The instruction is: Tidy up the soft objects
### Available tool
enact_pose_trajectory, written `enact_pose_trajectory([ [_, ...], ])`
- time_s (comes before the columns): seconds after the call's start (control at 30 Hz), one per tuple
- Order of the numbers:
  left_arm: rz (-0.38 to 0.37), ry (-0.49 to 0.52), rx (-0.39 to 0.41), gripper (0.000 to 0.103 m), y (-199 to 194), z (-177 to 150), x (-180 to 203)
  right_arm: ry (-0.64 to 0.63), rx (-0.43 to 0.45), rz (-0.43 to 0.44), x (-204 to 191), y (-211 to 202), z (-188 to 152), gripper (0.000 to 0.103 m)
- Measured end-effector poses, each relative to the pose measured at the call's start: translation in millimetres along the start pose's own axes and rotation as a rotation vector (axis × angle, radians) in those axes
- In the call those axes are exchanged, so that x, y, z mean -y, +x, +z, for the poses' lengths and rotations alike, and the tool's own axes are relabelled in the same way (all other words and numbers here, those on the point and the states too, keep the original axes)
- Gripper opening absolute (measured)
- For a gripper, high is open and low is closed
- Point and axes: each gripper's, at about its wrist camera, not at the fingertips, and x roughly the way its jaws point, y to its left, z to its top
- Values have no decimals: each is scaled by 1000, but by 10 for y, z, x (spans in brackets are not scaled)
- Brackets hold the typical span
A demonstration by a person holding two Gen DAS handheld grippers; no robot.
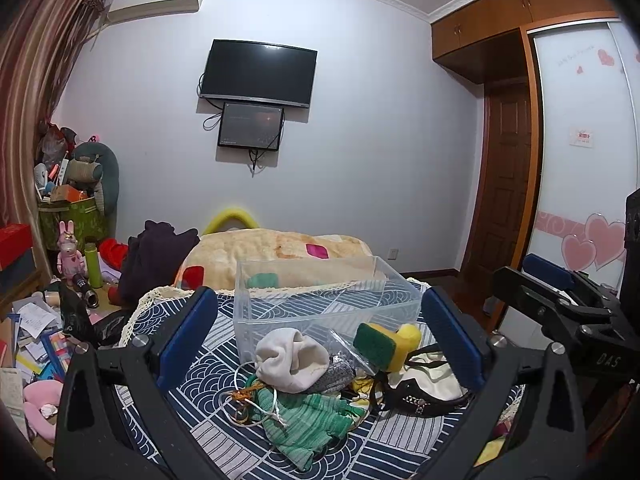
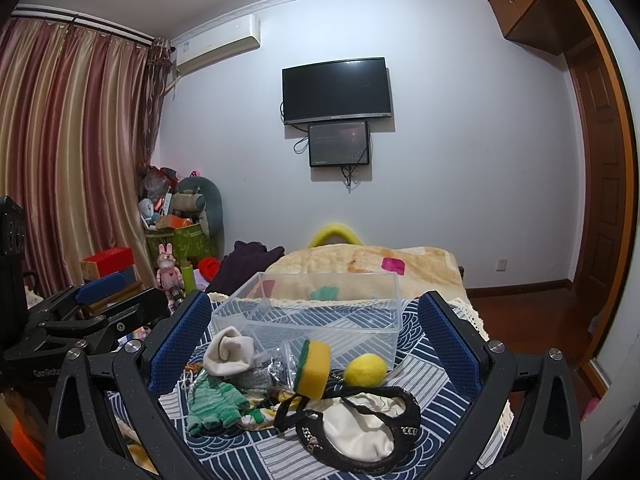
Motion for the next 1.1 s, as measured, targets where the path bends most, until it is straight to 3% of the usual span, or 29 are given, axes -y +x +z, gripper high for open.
enact_pose_trajectory([
  [0.5, -6, -6, -6, 103, 9, -14, -30, -7, 2, 7, -11, 15, -27, 103],
  [0.67, 32, 4, -22, 102, 96, -43, -51, 3, -10, 5, 15, 65, -53, 103],
  [0.73, 27, 3, -43, 86, 164, -61, -69, 9, -22, 14, 37, 103, -80, 99],
  [0.8, 22, -5, -79, 79, 260, -83, -104, 11, -38, 17, 55, 155, -109, 93],
  [1.1, 28, -53, -185, 67, 632, -292, -314, 31, -178, 30, 110, 537, -327, 64],
])
